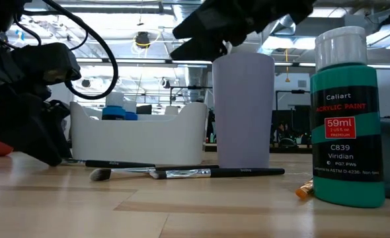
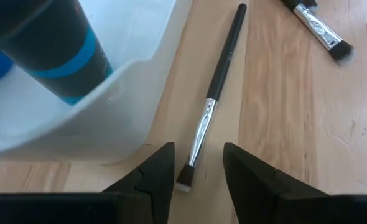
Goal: Pick & Place Paint Supplies
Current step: Put the silver paintbrush into the blue cup
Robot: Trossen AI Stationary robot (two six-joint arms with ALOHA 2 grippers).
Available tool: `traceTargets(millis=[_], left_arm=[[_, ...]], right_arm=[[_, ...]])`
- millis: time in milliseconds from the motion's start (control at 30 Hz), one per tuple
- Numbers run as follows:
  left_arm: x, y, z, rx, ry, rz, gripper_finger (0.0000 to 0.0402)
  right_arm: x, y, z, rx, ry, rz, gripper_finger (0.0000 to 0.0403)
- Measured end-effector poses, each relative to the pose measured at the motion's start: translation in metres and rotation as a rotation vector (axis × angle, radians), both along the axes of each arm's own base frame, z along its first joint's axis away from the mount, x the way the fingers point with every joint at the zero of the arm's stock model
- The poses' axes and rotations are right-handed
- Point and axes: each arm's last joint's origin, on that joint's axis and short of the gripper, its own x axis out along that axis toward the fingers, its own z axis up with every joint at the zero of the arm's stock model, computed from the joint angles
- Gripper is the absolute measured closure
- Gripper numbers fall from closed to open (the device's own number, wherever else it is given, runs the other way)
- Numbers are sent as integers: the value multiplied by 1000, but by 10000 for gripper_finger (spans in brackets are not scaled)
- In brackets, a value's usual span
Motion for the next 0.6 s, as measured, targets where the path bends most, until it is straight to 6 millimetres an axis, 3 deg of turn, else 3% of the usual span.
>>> traceTargets(millis=[300,500,600], left_arm=[[1,-1,0,-16,-5,-2,270],[1,-2,1,-43,-6,-11,270],[1,-2,1,-53,-3,-14,271]], right_arm=[[9,35,0,-39,-11,67,143],[12,38,-14,-151,0,-38,143],[16,37,-11,-145,-33,-55,143]])
